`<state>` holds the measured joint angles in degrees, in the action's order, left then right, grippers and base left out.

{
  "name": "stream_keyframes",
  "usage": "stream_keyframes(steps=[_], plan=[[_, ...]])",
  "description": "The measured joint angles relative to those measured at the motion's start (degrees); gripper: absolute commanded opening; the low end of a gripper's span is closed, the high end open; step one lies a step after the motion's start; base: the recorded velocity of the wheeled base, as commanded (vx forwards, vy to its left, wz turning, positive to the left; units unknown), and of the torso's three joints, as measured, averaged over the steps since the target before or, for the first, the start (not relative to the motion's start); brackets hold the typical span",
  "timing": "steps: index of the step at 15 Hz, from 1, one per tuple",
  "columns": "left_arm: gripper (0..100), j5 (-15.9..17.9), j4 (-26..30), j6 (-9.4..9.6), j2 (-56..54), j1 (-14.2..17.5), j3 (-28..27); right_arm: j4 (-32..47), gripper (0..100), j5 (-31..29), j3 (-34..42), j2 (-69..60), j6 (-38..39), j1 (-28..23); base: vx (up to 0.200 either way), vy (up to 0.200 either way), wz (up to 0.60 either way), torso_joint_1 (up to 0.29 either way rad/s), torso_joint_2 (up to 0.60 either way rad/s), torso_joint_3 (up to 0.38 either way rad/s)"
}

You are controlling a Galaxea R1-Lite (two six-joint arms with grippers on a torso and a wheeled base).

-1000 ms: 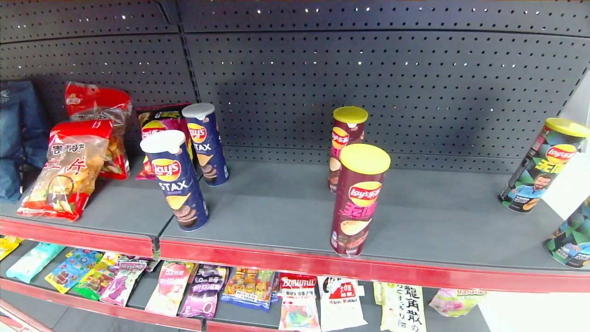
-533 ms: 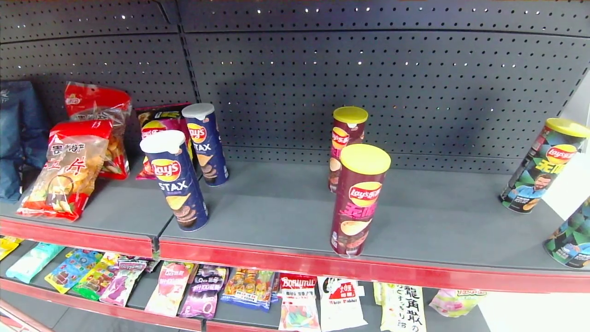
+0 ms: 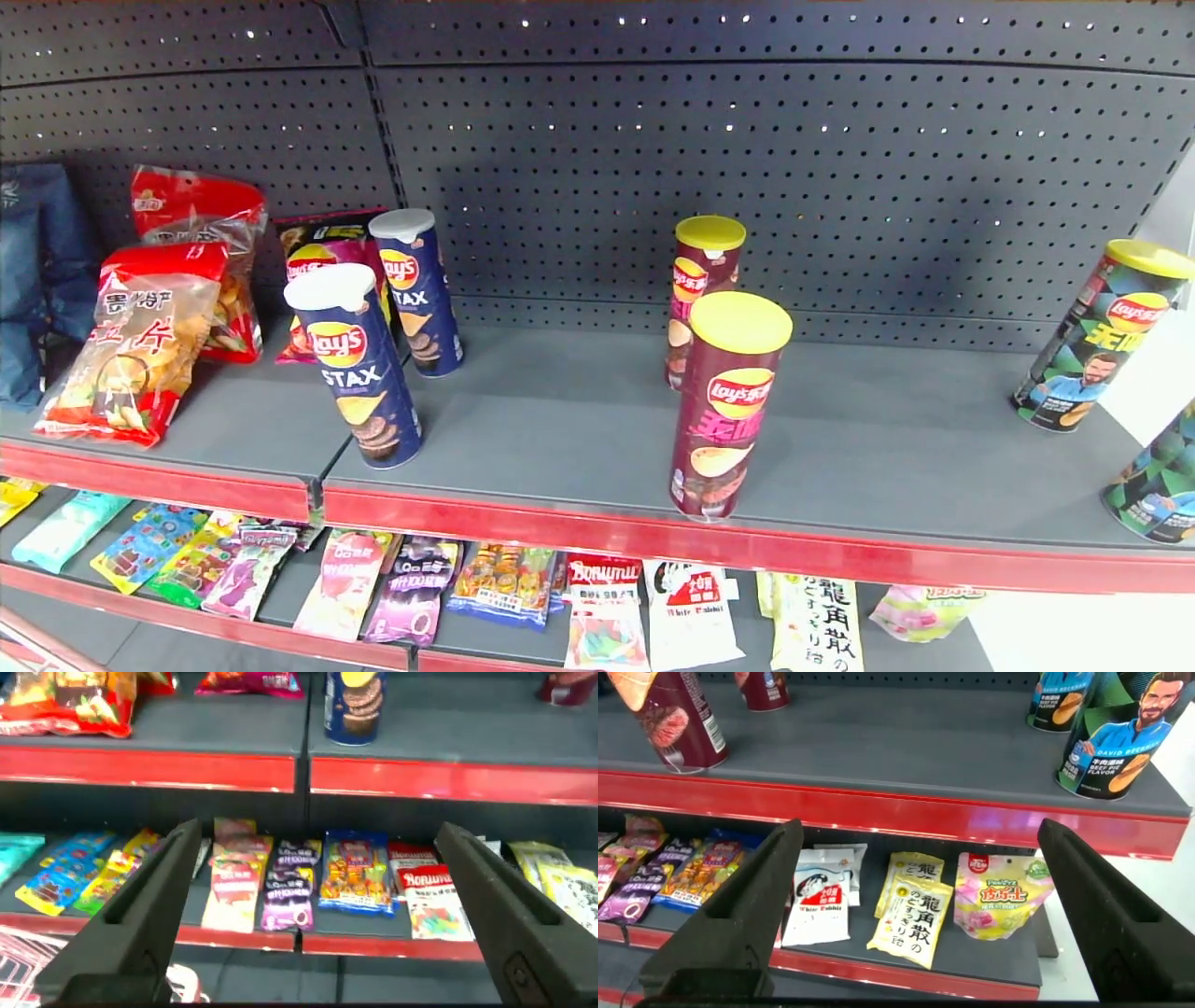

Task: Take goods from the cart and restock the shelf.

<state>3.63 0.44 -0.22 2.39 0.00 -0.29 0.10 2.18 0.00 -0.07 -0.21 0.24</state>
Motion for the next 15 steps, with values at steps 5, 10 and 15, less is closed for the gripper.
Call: stream_keyframes(steps=[5, 10, 15], plan=[[100, -1.32, -0.06, 0.32, -1.97, 0.07, 0.05, -0.45, 100, 3.61, -1.97, 0.38, -0.23, 0.16, 0.000, 0.000, 0.00, 0.000, 0.00, 0.000], [100, -1.32, -0.06, 0.32, -2.12, 0.07, 0.05, -0.72, 100, 9.72, -16.99, 17.04, 1.60, 1.35, 0.000, 0.000, 0.00, 0.000, 0.00, 0.000], [100, -1.32, -0.06, 0.32, -2.12, 0.07, 0.02, -1.02, 100, 13.93, -22.89, 43.12, -4.46, 5.73, 0.000, 0.000, 0.00, 0.000, 0.00, 0.000]])
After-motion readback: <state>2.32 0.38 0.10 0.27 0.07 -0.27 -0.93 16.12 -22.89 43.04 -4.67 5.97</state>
